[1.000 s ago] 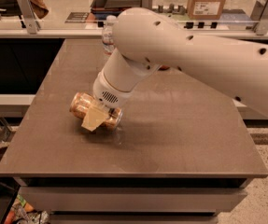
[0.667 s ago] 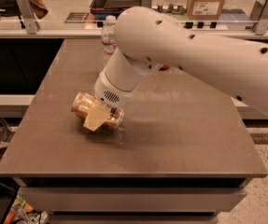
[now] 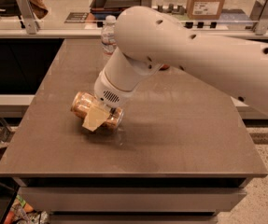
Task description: Knock orange can over
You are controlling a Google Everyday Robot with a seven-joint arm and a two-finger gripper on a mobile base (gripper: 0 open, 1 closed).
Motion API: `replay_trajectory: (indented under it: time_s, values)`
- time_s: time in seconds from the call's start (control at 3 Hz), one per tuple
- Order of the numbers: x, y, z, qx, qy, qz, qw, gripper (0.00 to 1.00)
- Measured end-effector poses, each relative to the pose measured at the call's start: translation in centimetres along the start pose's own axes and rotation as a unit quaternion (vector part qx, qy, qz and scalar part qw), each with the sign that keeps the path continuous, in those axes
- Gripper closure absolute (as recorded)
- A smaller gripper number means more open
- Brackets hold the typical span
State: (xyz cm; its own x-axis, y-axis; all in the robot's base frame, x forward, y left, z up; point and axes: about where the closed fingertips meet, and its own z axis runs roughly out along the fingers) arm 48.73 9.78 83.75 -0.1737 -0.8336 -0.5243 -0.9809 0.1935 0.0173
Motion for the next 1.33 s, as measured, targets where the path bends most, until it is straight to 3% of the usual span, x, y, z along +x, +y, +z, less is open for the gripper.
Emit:
replay_trajectory:
  time_s: [0.33,0.67,1.0,1.33]
  values:
    - [-0.11,0.01,-0.19,0.003,-0.005,-0.001,1.0000,0.35]
    - [-0.20,-0.05,-0.42,0.006,-0.010,0.001,0.9999,0.25]
    - [-0.47,-0.04,-0.50,0.007,-0.011,-0.002,0.9999,0.24]
    - [-0.70,-0.03,-0.56,0.010,-0.012,-0.004,0.9999,0.47]
